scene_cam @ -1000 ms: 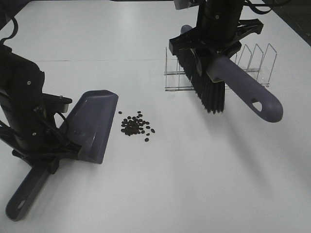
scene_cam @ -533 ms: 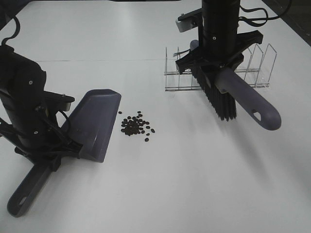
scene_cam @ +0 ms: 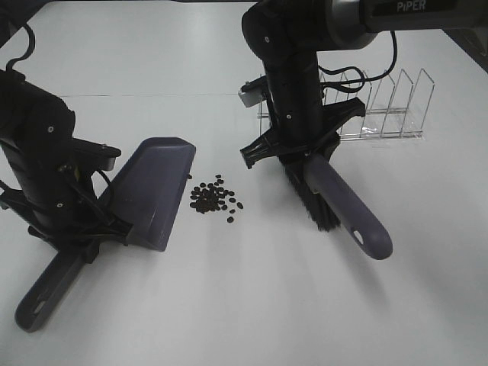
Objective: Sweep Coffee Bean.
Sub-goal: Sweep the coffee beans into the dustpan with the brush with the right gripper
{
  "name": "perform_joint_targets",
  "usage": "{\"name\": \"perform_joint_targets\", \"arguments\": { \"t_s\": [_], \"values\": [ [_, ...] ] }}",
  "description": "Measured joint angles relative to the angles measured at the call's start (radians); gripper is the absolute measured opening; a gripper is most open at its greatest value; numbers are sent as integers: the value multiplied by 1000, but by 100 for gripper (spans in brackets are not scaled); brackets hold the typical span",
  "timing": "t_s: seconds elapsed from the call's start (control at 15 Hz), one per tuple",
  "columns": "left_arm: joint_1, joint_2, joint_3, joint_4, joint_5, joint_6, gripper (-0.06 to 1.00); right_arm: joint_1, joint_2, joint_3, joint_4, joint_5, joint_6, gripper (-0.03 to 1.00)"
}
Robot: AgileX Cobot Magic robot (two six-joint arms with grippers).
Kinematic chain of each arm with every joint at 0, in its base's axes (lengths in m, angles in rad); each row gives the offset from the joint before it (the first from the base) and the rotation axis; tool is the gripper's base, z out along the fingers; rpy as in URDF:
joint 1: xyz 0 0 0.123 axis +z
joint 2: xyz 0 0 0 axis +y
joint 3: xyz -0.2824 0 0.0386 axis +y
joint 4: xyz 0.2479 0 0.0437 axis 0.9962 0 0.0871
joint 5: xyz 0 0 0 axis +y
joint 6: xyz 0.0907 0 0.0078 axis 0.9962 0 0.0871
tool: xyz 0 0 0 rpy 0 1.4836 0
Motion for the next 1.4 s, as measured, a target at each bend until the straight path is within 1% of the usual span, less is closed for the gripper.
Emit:
{"name": "perform_joint_targets", "arguments": {
  "t_s": [0.13,0.27,0.4,0.47,0.73,1.0,1.07,1.2,1.27,1.33,1.4],
  "values": [
    [0,1,0,2,-11,1,31,28,15,-1,57,0,18,34],
    [0,1,0,2,-15,4,31,49,36,-3,89,0,26,34],
    [0,1,0,6,-17,8,31,68,67,-7,154,-6,38,34],
    [0,1,0,6,-18,8,31,73,76,-7,211,-35,44,34],
    [0,1,-1,7,-20,9,31,84,76,-9,451,-230,55,33],
    [0,1,-1,7,-20,11,31,84,76,-9,640,-384,68,33],
    [0,1,-1,7,-20,11,31,84,77,-9,659,-399,68,33],
    [0,1,-1,7,-20,11,31,84,77,-9,740,-451,45,33],
    [0,1,-1,7,-19,11,31,84,77,-9,770,-457,33,33],
    [0,1,-1,7,-19,11,31,83,77,-9,814,-464,-6,33],
    [0,1,-1,7,-19,11,31,83,77,-9,820,-464,-17,33]
  ]
}}
